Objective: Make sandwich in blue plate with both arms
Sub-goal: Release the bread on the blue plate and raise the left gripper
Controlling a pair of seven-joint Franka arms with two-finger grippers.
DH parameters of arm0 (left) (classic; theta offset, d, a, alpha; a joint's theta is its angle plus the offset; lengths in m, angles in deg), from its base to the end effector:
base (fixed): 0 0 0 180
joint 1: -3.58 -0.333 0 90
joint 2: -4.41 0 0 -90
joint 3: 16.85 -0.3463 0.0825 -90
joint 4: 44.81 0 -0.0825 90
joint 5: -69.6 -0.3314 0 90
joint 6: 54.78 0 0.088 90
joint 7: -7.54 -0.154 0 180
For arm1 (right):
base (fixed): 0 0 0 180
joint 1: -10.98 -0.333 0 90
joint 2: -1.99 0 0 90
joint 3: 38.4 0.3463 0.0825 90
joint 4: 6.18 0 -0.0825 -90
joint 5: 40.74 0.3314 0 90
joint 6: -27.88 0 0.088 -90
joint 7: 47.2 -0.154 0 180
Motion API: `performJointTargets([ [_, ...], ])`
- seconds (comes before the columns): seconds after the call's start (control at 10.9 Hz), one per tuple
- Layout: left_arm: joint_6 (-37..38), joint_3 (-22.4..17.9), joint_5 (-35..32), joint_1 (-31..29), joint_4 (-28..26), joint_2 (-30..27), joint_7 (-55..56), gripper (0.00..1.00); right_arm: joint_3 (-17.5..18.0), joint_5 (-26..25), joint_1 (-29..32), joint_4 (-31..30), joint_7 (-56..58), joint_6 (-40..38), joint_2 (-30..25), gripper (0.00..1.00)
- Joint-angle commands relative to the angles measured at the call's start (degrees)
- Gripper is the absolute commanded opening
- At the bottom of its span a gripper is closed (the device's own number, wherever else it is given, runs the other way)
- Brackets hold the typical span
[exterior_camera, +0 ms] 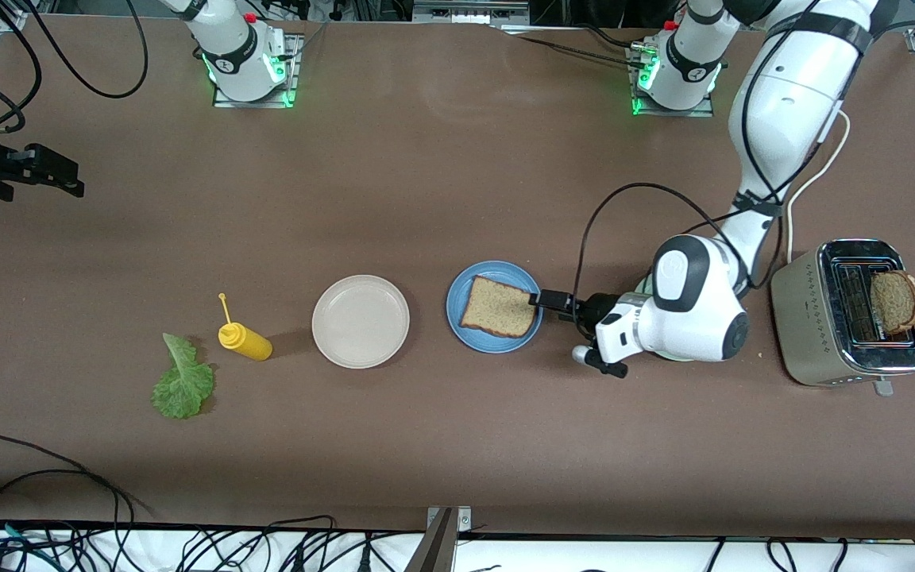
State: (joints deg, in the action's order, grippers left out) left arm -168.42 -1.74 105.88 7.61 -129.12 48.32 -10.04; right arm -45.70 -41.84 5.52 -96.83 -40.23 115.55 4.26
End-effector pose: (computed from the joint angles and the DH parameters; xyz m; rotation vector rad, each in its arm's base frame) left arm 0.6285 -0.2497 0.2546 2.3760 -0.3000 -0.3056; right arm 0.5045 -0.0179 0.5801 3.1179 0.1396 -0.1451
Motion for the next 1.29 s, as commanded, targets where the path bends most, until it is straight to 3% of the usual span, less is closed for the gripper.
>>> performJointTargets([
  [0.0, 0.87, -0.52, -8.74, -0.42, -1.04, -4.88, 0.00, 1.00, -0.17, 6.79, 0.02, 1.09, 0.16, -2.41, -0.16, 1.00],
  [0.64, 4.03, -0.52, -33.08, -5.77, -1.92, -16.91, 1.32, 1.00, -0.08, 4.45, -0.07, 1.09, 0.42, -0.04, 3.35, 1.00],
  [0.92, 9.73, -0.52, -42.84, -5.87, -1.83, -24.90, 1.41, 1.00, 0.01, 4.43, -0.33, 1.18, 0.86, 2.94, 5.28, 1.00],
  [1.2, 16.58, -0.44, -43.58, -6.84, -1.21, -31.68, 5.33, 1.00, 0.10, 4.52, -0.42, 5.47, 0.86, 4.53, 10.72, 1.00],
])
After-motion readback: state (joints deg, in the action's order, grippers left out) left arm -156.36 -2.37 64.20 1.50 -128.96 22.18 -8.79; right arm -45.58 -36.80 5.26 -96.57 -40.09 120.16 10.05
